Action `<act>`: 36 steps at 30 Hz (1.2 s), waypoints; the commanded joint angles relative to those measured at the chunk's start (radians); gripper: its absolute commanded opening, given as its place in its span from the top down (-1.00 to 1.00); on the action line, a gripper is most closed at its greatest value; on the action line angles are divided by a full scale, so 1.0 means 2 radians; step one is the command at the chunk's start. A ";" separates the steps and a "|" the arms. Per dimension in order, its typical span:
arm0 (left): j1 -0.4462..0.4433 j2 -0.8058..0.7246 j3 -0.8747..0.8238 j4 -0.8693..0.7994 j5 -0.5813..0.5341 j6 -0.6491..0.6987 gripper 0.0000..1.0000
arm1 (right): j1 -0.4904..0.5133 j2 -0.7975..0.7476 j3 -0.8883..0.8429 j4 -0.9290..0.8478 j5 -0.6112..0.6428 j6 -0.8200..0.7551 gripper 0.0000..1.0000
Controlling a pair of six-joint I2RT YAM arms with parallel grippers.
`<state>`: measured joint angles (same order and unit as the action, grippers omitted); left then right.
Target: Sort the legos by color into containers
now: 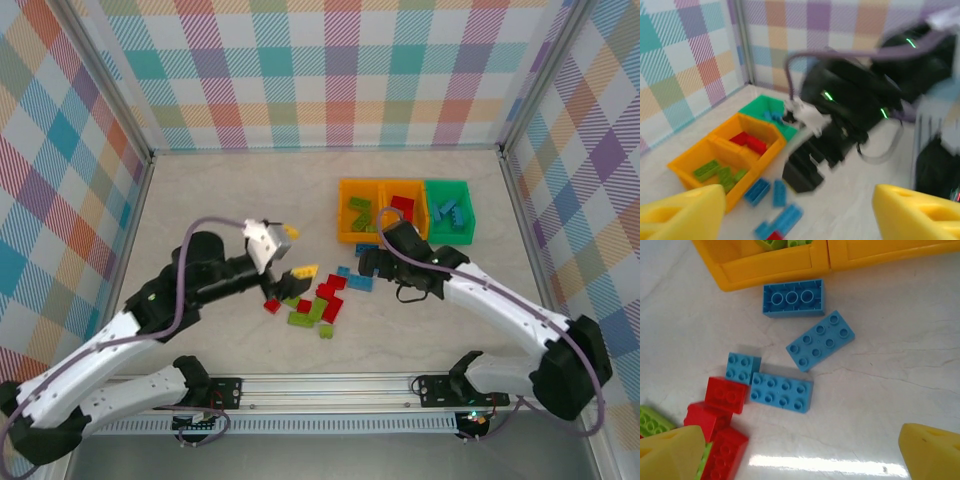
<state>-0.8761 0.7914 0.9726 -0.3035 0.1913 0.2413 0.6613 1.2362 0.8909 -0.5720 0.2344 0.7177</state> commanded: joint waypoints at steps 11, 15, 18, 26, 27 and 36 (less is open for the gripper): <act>-0.004 -0.130 -0.156 -0.086 -0.053 0.217 -1.00 | -0.035 0.218 0.046 0.089 -0.040 0.046 -0.97; -0.003 -0.120 -0.175 -0.087 -0.059 0.234 -1.00 | -0.035 0.247 0.053 0.089 -0.007 0.050 -0.93; -0.003 -0.124 -0.183 -0.081 -0.042 0.229 -1.00 | -0.035 0.252 0.054 0.101 0.004 0.045 -0.93; -0.003 -0.136 -0.196 -0.080 -0.044 0.237 -1.00 | -0.035 0.273 0.044 0.132 0.049 0.027 -0.32; -0.003 -0.136 -0.197 -0.081 -0.042 0.237 -1.00 | -0.035 0.273 0.041 0.136 0.049 0.026 -0.29; -0.003 -0.142 -0.207 -0.076 -0.016 0.251 -1.00 | -0.035 0.220 -0.025 0.154 0.044 0.021 0.21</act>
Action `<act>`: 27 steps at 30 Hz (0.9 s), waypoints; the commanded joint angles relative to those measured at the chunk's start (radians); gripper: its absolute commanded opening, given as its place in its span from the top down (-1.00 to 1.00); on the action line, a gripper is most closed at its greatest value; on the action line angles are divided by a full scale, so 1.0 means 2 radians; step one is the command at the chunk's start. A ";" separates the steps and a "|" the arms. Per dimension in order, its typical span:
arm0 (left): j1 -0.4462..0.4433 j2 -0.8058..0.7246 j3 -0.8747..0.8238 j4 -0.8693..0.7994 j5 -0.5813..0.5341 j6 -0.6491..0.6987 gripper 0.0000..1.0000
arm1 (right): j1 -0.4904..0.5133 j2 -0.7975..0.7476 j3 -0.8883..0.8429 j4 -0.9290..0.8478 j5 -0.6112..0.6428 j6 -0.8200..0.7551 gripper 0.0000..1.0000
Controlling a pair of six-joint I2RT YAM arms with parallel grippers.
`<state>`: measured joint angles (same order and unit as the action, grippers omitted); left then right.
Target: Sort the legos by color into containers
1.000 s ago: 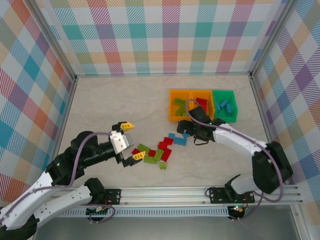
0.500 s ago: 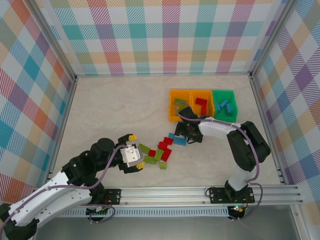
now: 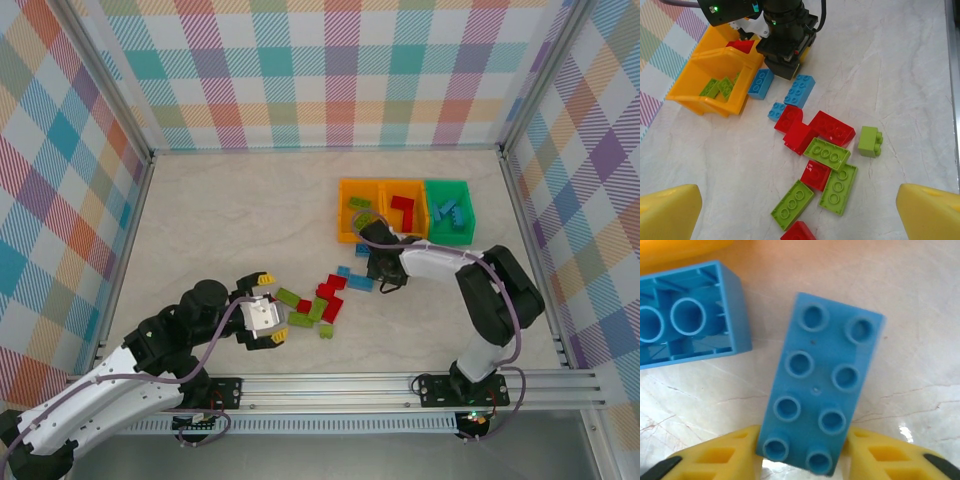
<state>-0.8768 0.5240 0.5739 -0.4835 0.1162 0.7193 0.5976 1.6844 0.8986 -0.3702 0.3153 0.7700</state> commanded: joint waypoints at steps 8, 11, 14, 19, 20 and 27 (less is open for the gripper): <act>-0.003 0.000 -0.007 0.023 0.047 0.005 -1.00 | -0.003 -0.115 -0.085 0.032 0.011 -0.002 0.40; -0.003 -0.002 -0.008 0.025 0.051 0.002 -1.00 | -0.003 -0.160 -0.089 0.001 0.012 -0.008 0.41; -0.003 -0.003 -0.008 0.028 0.054 -0.002 -1.00 | -0.004 -0.217 -0.085 -0.034 0.022 -0.026 0.44; -0.003 -0.004 -0.009 0.046 0.039 -0.030 -1.00 | -0.055 -0.284 -0.053 -0.064 0.022 -0.105 0.61; -0.003 -0.004 -0.011 0.059 0.024 -0.044 -1.00 | -0.078 -0.282 -0.040 -0.066 0.013 -0.124 0.62; -0.004 -0.009 -0.010 0.098 -0.063 -0.103 -1.00 | -0.224 -0.144 0.089 -0.074 -0.094 -0.214 0.58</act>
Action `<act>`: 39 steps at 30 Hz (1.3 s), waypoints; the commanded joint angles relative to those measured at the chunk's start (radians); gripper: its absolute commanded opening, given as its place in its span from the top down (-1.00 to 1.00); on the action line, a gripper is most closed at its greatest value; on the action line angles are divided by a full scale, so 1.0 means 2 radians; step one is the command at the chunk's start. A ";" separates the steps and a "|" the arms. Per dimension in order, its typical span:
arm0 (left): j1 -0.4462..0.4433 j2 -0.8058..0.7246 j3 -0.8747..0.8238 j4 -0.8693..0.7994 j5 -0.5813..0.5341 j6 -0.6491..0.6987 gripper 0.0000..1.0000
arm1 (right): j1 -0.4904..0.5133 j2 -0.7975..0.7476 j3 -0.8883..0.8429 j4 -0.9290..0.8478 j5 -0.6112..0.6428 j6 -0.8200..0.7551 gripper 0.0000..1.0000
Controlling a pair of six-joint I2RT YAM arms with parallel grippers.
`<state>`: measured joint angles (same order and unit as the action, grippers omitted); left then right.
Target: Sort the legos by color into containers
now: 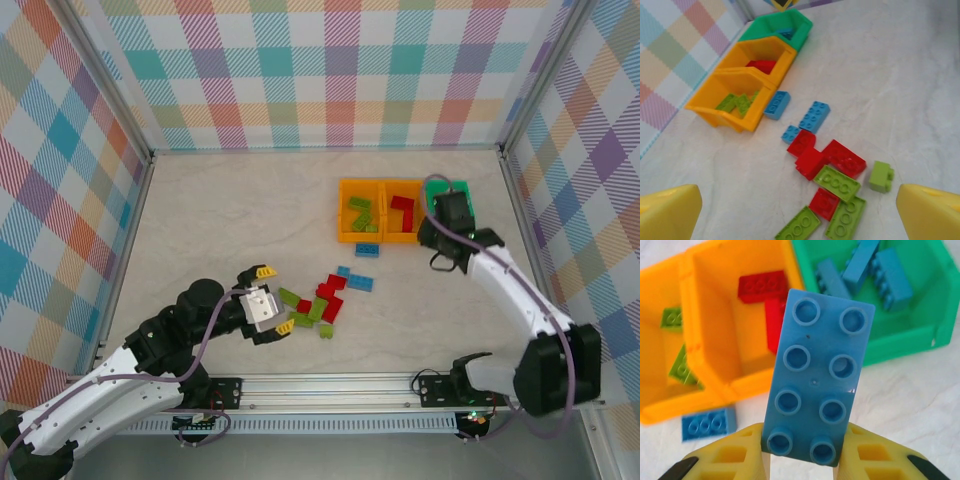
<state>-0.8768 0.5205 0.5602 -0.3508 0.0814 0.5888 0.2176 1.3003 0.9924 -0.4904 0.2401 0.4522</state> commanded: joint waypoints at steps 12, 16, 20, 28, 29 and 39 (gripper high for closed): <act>-0.003 -0.004 0.012 0.020 -0.093 -0.050 -1.00 | -0.107 0.207 0.175 -0.019 -0.103 -0.052 0.05; -0.002 0.003 0.017 0.020 -0.088 -0.058 -1.00 | -0.107 0.196 0.183 -0.034 -0.099 -0.052 -0.21; 0.002 0.016 0.029 0.013 -0.096 -0.075 -1.00 | -0.109 0.154 0.169 -0.041 -0.143 -0.042 -0.26; 0.012 0.077 0.112 -0.026 -0.090 -0.154 -1.00 | -0.056 0.003 0.075 -0.056 -0.300 -0.024 -0.53; 0.012 0.092 0.129 -0.034 -0.096 -0.174 -1.00 | -0.036 -0.016 0.064 -0.063 -0.306 -0.027 -0.57; 0.030 0.265 0.202 -0.113 -0.212 -0.518 -1.00 | 0.116 -0.067 0.029 -0.141 -0.389 -0.017 -0.82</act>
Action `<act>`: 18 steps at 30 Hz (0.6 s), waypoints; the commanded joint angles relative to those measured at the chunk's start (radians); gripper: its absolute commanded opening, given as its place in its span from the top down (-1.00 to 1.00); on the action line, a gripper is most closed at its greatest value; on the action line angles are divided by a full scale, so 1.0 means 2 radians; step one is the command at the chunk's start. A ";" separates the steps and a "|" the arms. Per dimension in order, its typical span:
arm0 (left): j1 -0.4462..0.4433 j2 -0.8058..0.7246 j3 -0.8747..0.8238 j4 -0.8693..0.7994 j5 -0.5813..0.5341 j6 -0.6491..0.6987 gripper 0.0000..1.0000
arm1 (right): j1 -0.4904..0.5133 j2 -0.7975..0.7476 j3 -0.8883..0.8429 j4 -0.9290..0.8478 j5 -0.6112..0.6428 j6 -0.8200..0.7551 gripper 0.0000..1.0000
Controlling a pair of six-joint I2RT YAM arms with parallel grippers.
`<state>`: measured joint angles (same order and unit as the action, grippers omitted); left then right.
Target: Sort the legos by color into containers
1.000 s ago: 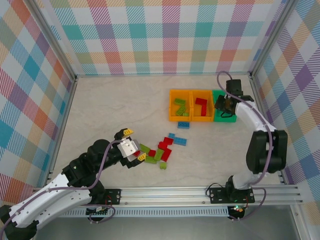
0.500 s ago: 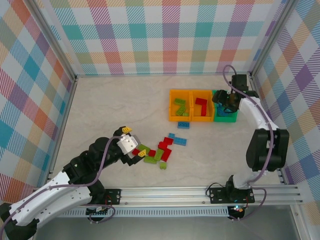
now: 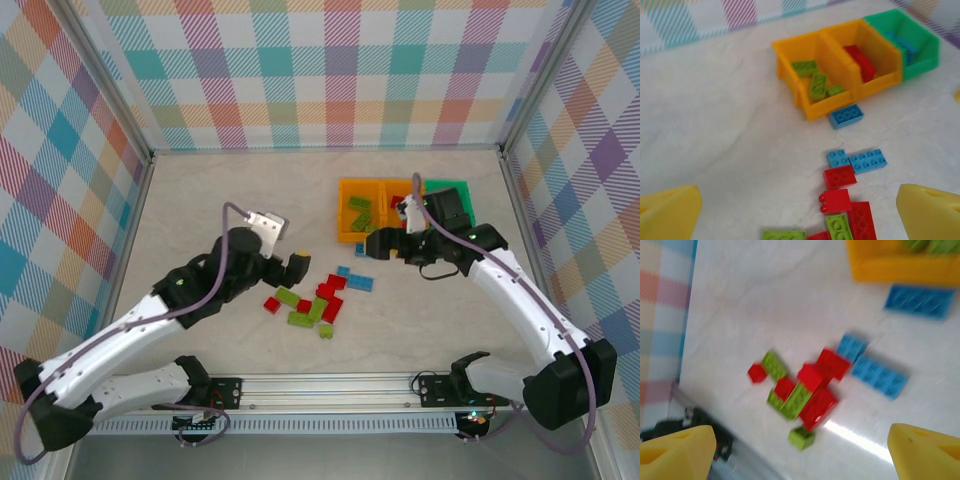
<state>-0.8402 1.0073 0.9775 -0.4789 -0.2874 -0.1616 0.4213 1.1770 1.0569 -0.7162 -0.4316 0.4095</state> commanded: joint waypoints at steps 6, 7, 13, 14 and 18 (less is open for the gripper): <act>0.047 0.045 -0.087 -0.028 -0.023 -0.379 -0.90 | 0.029 -0.014 -0.004 -0.002 -0.108 0.015 -0.99; 0.053 0.052 -0.092 -0.041 -0.021 -0.409 -0.86 | 0.032 -0.010 -0.002 -0.002 -0.108 0.015 -0.99; 0.071 0.091 -0.138 -0.035 0.040 -0.518 -0.70 | 0.044 0.016 -0.006 0.018 -0.104 0.014 -0.99; 0.076 0.097 -0.149 -0.020 0.050 -0.527 -0.65 | 0.044 0.020 -0.007 0.020 -0.102 0.015 -0.99; 0.089 0.123 -0.163 0.003 0.068 -0.530 -0.51 | 0.044 0.023 -0.013 0.036 -0.097 0.021 -0.99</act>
<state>-0.6846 1.2320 0.6628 -0.5163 -0.1989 -1.1423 0.5056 1.2221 1.0447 -0.6827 -0.6113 0.4381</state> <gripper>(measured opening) 0.765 0.996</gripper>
